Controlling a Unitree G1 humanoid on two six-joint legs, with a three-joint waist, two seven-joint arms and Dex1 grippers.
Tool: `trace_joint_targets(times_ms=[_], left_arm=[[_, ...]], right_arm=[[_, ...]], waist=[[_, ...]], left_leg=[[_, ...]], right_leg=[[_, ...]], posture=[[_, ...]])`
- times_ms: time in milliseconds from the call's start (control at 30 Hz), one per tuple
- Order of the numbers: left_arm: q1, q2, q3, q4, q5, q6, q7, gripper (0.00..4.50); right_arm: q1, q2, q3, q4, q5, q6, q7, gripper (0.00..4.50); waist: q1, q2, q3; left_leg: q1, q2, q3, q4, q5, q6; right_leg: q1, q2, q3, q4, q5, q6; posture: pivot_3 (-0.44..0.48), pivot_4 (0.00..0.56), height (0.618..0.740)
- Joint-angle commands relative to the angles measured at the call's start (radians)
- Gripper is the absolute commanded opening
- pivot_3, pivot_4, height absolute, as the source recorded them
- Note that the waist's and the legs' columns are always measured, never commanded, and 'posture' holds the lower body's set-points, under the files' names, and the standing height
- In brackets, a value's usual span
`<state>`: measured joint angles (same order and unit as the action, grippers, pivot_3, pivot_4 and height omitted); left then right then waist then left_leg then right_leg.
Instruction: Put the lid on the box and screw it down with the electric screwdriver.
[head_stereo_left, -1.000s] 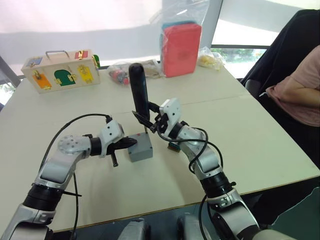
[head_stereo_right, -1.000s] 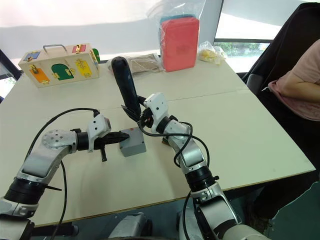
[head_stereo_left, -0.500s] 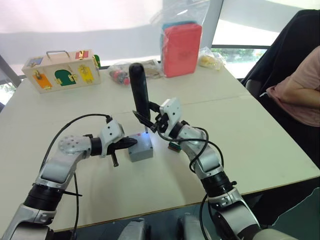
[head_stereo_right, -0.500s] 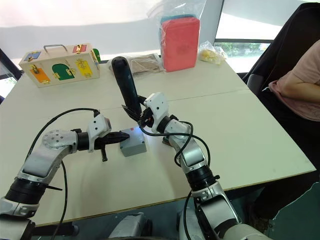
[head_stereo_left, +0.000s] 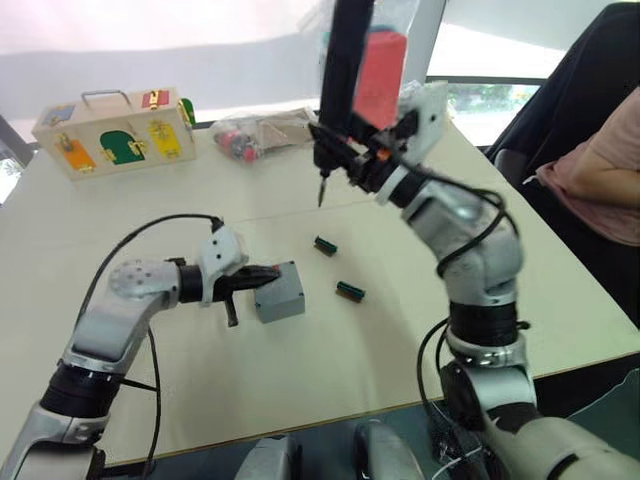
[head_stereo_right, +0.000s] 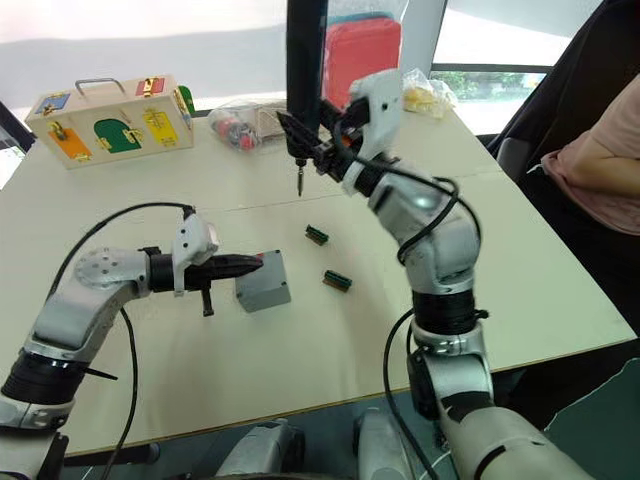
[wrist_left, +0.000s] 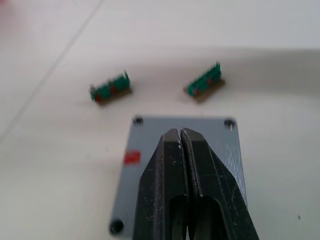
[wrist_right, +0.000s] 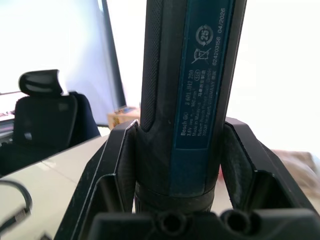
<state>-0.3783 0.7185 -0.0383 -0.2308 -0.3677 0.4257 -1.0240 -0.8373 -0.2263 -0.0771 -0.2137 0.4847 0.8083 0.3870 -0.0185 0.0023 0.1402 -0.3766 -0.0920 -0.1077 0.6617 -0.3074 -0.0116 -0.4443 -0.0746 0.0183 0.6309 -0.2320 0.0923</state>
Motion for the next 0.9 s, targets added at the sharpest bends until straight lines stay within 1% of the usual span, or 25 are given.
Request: trace_joint_targets(times_ms=[33, 100, 167, 233, 333, 500, 600, 767, 833, 900], left_arm=[[-0.013, 0.043, 0.074, -0.084, -0.066, 0.04, -0.01, 0.0], [-0.012, 0.053, 0.083, -0.101, -0.082, 0.056, -0.007, 0.0], [0.001, 0.074, 0.116, -0.139, -0.119, 0.08, -0.012, 0.0], [0.016, 0.088, 0.139, -0.168, -0.144, 0.096, -0.013, 0.0], [0.048, 0.101, 0.16, -0.199, -0.164, 0.103, -0.009, 0.0], [0.089, 0.113, 0.175, -0.223, -0.17, 0.103, -0.003, 0.0], [0.109, 0.118, 0.19, -0.253, -0.188, 0.117, 0.011, 0.0], [0.13, 0.13, 0.209, -0.282, -0.21, 0.137, 0.027, 0.0], [0.139, 0.135, 0.21, -0.291, -0.213, 0.142, 0.03, 0.0], [0.142, 0.141, 0.213, -0.293, -0.217, 0.144, 0.035, 0.0]], right_arm=[[-0.053, -0.154, -0.008, -0.04, 0.03, 0.34, -0.03, 1.9], [-0.063, -0.2, -0.002, -0.042, 0.044, 0.433, -0.028, 1.9], [-0.071, -0.308, 0.044, 0.011, 0.041, 0.59, 0.005, 1.9], [-0.076, -0.39, 0.099, 0.062, 0.027, 0.684, 0.024, 1.9], [-0.088, -0.444, 0.178, 0.143, 0.025, 0.77, 0.048, 1.9], [-0.094, -0.444, 0.239, 0.264, -0.009, 0.782, 0.049, 1.9], [-0.097, -0.436, 0.281, 0.351, -0.044, 0.765, 0.041, 1.9], [-0.093, -0.447, 0.344, 0.394, -0.071, 0.729, 0.069, 1.9], [-0.094, -0.442, 0.339, 0.409, -0.08, 0.721, 0.071, 2.89], [-0.103, -0.444, 0.338, 0.412, -0.086, 0.711, 0.078, 3.46]], waist=[[0.002, 0.001, 0.001], [0.006, 0.002, 0.002], [0.005, 0.004, 0.005], [0.004, 0.003, 0.008], [0.004, 0.002, 0.009], [0.001, 0.002, 0.011], [0.004, 0.001, 0.013], [0.006, 0.0, 0.013], [0.005, 0.0, 0.013], [0.007, 0.0, 0.013]], left_leg=[[0.0, 0.0, 0.0, 0.0, 0.0, 0.0], [0.0, 0.0, 0.0, 0.0, -0.001, 0.001], [0.0, 0.0, 0.0, 0.0, -0.003, 0.005], [-0.001, 0.0, 0.001, 0.0, -0.003, 0.005], [-0.001, 0.0, 0.002, 0.001, -0.002, 0.005], [-0.001, 0.0, 0.003, 0.001, -0.004, 0.007], [-0.001, 0.0, 0.003, 0.001, -0.003, 0.005], [-0.001, -0.001, 0.003, 0.003, -0.002, 0.003], [0.001, -0.001, 0.003, 0.003, -0.003, 0.006], [0.002, -0.001, 0.003, 0.003, -0.004, 0.008]], right_leg=[[0.0, 0.0, 0.0, 0.0, 0.0, 0.0], [0.0, -0.001, 0.0, 0.0, 0.0, 0.0], [0.0, -0.001, 0.0, 0.0, 0.0, 0.0], [0.0, -0.001, 0.0, 0.0, 0.0, 0.0], [0.0, -0.002, 0.0, -0.001, 0.0, 0.0], [0.0, -0.002, 0.0, -0.001, 0.0, 0.0], [0.0, -0.002, 0.0, -0.001, 0.0, 0.0], [0.001, -0.002, 0.0, -0.001, 0.0, 0.0], [0.004, -0.002, 0.0, -0.001, 0.0, 0.0], [0.004, -0.002, 0.0, -0.001, 0.0, 0.0]], posture=[[0.0, 0.15, 0.74], [0.0, 0.15, 0.74], [0.0, 0.15, 0.74], [0.0, 0.15, 0.74], [0.0, 0.15, 0.74], [0.0, 0.15, 0.74], [0.0, 0.15, 0.74], [0.0, 0.15, 0.74], [0.0, 0.15, 0.74], [0.0, 0.15, 0.74]])
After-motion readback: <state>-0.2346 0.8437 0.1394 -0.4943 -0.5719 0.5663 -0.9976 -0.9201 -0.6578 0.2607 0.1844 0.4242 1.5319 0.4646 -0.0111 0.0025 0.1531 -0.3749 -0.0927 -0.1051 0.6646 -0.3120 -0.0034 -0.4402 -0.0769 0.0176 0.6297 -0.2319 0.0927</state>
